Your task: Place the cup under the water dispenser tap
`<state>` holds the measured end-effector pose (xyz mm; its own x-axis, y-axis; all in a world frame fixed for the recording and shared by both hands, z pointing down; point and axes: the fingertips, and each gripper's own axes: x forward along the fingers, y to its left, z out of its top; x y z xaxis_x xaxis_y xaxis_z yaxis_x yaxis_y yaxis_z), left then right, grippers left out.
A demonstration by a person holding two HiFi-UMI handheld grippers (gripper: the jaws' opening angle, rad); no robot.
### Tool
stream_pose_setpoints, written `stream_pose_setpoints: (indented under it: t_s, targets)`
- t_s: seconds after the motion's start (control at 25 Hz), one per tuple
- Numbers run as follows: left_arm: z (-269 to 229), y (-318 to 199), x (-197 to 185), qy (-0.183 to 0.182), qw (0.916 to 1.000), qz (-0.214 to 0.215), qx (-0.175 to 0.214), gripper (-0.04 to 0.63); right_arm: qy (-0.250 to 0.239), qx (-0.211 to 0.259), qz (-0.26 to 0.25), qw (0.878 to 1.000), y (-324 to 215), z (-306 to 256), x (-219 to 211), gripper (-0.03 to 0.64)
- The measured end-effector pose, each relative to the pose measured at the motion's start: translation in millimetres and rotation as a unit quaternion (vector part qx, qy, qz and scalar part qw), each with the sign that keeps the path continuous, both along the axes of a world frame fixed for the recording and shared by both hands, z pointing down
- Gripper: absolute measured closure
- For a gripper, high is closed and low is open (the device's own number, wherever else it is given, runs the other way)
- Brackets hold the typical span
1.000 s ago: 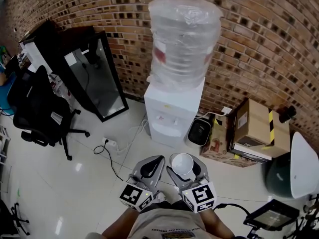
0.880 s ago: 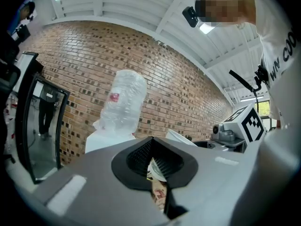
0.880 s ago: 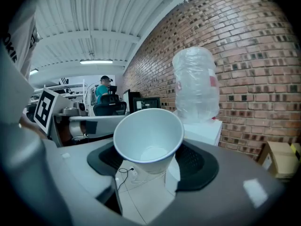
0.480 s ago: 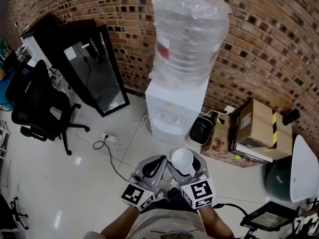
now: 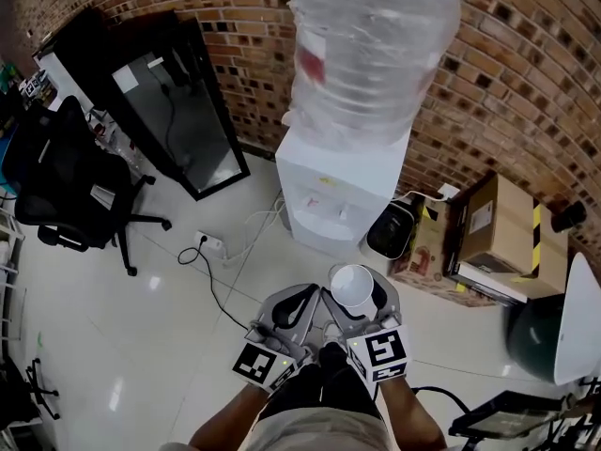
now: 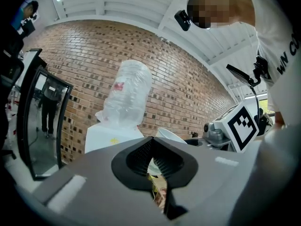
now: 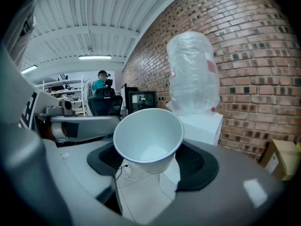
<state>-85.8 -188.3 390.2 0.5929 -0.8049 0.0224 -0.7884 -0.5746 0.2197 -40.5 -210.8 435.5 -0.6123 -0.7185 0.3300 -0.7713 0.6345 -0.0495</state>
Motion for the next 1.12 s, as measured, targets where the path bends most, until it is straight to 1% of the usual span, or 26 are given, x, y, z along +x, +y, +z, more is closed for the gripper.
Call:
stream_pose_setpoints:
  t_s: [0.24, 0.36, 0.56, 0.84, 1.0, 1.12]
  targets:
    - [32, -22, -7, -0.013, 0.9999, -0.005, -0.006, 0.603, 0.015, 0.005, 0.002, 1.000, -25, 38, -4, 0.281]
    - [51, -35, -6, -0.009, 1.0000, -0.002, -0.002, 0.603, 0.025, 0.009, 0.009, 1.000, -38, 59, -6, 0.282]
    - [87, -52, -3, -0.007, 0.9999, -0.003, -0.007, 0.603, 0.026, 0.006, 0.018, 0.999, -59, 100, -7, 0.281]
    - [128, -67, 7, 0.002, 0.9999, -0.005, -0.010, 0.603, 0.032, 0.005, 0.009, 0.999, -79, 161, -14, 0.281]
    - [146, -74, 7, -0.003, 0.9999, 0.000, -0.015, 0.603, 0.044, -0.005, 0.010, 0.999, -94, 199, -12, 0.281]
    - [162, -77, 6, -0.006, 0.9997, -0.005, -0.022, 0.603, 0.044, -0.005, 0.014, 0.999, -110, 226, -9, 0.281]
